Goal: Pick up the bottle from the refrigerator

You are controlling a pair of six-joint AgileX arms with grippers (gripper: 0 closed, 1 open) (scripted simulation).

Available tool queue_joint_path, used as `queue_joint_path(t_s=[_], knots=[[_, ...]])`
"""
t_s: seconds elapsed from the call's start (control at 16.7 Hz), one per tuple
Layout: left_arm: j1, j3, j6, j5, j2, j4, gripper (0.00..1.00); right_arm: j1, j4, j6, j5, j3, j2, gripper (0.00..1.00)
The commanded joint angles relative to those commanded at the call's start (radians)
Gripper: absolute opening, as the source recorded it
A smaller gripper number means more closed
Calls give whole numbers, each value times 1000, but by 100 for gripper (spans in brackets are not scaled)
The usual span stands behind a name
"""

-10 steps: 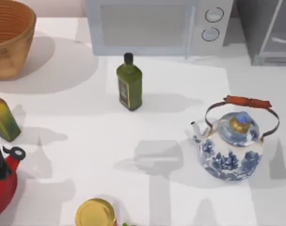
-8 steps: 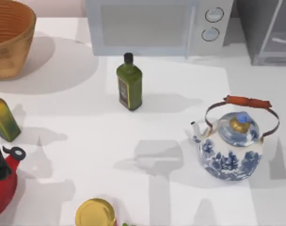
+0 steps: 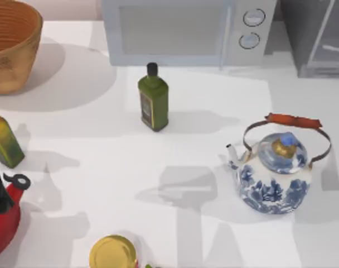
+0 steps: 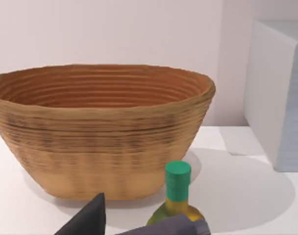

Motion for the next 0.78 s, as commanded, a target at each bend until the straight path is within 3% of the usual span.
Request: queue_joint_path(t_s=[0.48,0.78], knots=[[0,0,0,0,0,0,100,-225,769,13,-207,83,891,100],[0,0,0,0,0,0,100,-342,1130,9,-315,93,1281,100]])
